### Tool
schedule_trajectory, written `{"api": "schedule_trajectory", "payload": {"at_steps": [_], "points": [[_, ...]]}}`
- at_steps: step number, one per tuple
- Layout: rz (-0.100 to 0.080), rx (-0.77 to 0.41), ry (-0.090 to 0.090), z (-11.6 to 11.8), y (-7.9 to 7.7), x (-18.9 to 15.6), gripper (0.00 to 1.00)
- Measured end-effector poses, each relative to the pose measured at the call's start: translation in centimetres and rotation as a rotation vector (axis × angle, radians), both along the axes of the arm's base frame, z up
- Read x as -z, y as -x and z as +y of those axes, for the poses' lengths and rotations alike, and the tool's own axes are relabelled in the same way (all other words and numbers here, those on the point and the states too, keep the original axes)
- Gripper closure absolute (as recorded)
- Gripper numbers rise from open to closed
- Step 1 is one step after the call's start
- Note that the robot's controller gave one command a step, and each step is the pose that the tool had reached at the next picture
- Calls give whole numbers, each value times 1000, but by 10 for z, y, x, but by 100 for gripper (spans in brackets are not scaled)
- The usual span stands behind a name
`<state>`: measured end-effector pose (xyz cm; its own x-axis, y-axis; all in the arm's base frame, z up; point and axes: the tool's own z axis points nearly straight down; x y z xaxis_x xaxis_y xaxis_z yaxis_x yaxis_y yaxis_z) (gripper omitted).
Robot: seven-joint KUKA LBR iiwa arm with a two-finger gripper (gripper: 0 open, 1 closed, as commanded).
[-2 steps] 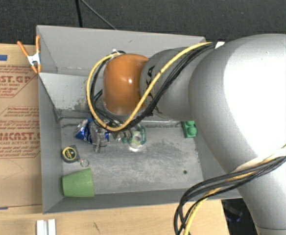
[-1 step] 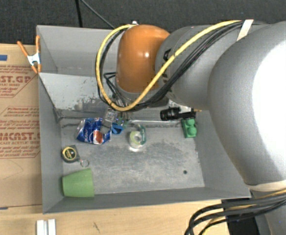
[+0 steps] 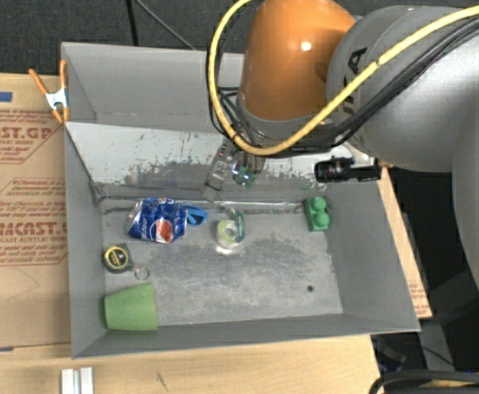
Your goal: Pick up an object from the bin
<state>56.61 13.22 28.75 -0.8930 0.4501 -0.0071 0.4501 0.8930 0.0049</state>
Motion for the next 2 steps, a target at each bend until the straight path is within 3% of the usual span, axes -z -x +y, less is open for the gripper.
{"api": "schedule_trajectory", "payload": {"at_steps": [1, 2], "points": [[11, -553, 3, 7, 32, 149, 100], [8, -551, 3, 7, 31, 147, 0]]}}
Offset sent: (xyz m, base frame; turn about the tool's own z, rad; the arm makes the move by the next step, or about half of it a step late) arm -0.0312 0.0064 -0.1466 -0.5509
